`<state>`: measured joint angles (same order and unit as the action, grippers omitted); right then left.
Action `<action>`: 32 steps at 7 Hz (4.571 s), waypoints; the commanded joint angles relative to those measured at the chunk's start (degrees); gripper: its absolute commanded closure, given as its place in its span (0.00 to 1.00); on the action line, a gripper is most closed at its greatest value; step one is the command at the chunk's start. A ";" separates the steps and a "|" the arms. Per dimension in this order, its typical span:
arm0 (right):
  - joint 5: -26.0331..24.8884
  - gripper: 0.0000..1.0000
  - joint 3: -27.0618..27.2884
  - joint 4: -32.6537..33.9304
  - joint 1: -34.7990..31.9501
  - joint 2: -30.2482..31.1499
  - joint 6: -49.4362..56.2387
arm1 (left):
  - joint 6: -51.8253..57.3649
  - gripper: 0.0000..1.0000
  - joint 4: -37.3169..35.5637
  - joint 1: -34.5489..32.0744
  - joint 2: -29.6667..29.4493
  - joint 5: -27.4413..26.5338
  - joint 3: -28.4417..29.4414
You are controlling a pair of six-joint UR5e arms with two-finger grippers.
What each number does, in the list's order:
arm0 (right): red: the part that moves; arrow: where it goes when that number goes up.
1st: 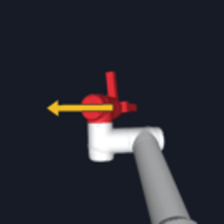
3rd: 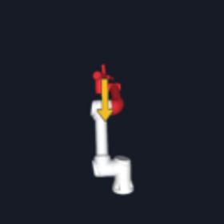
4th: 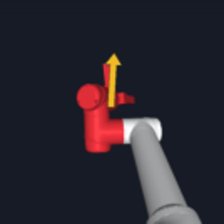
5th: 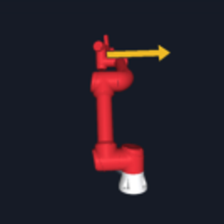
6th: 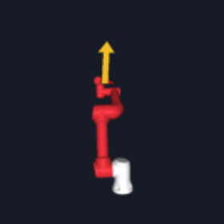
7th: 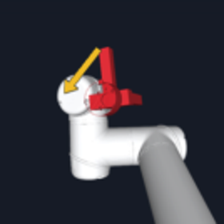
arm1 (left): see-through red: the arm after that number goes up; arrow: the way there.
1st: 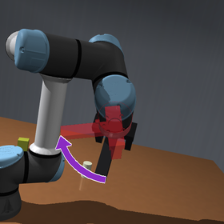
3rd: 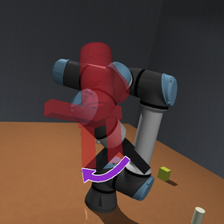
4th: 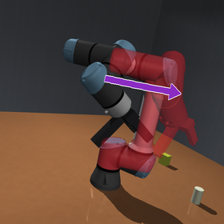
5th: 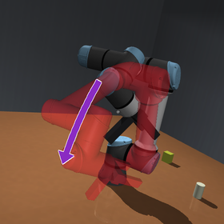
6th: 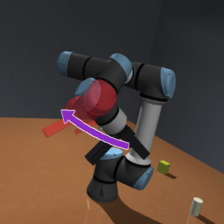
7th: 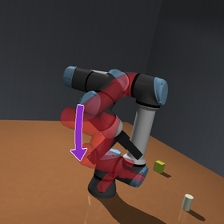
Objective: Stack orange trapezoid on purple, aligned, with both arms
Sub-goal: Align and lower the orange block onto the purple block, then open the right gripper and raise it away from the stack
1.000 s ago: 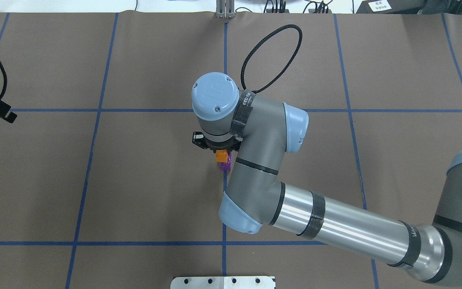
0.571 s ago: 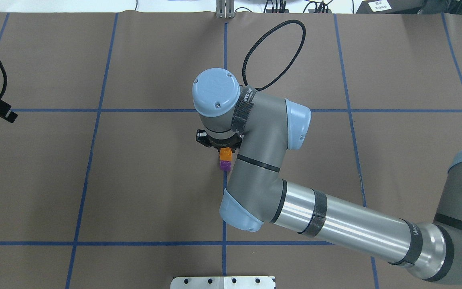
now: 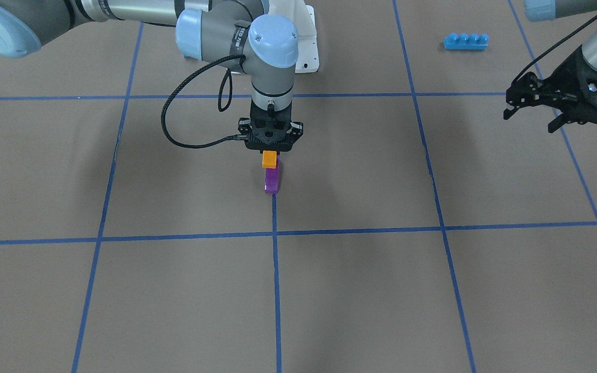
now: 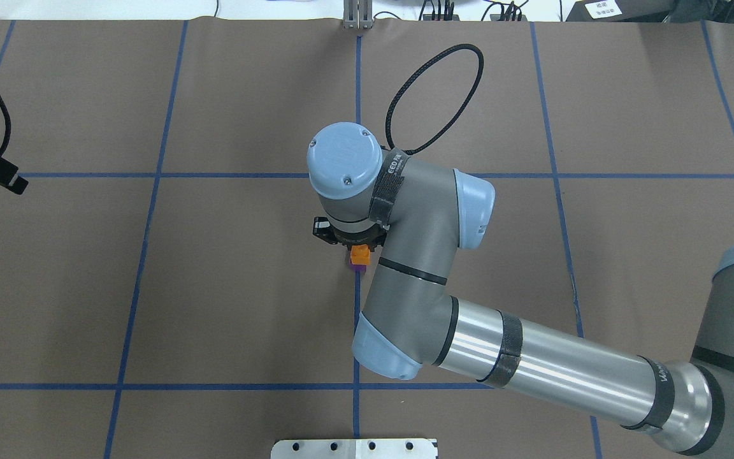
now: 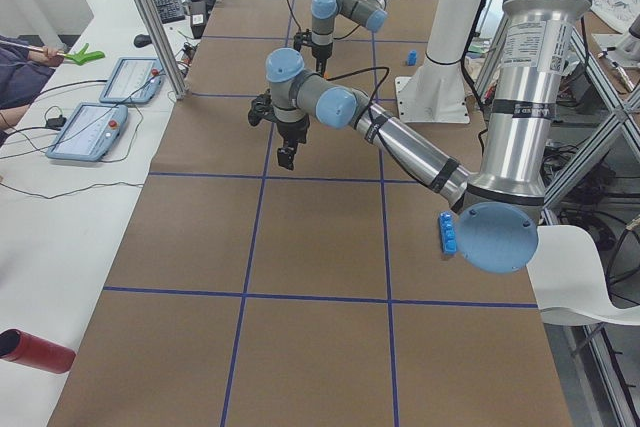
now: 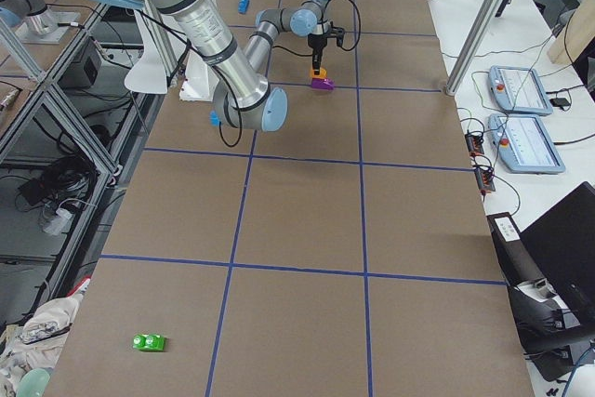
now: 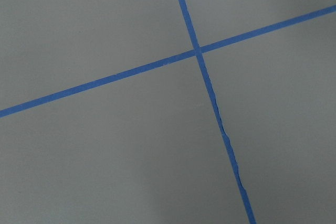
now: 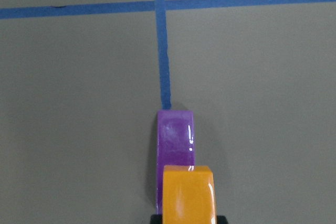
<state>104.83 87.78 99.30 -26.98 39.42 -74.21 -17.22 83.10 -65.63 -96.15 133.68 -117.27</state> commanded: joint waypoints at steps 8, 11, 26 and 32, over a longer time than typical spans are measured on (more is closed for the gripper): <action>-0.33 1.00 -0.51 -1.04 -0.44 -0.13 0.21 | -0.01 0.00 0.05 0.06 0.00 0.00 0.02; -0.50 1.00 -1.12 -2.36 -0.18 0.04 0.20 | -0.01 0.00 -0.04 0.06 0.00 0.09 0.02; 1.83 0.00 0.19 -2.19 -4.89 0.31 3.88 | -0.10 0.00 0.05 -0.02 0.26 0.00 -0.07; 20.15 0.00 10.22 -1.48 -36.09 25.06 46.79 | 10.92 0.00 0.05 -10.72 9.75 -6.66 2.82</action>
<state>123.93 97.97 97.71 -57.36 59.54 -38.02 -11.65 83.14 -73.43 -87.92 129.27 -115.73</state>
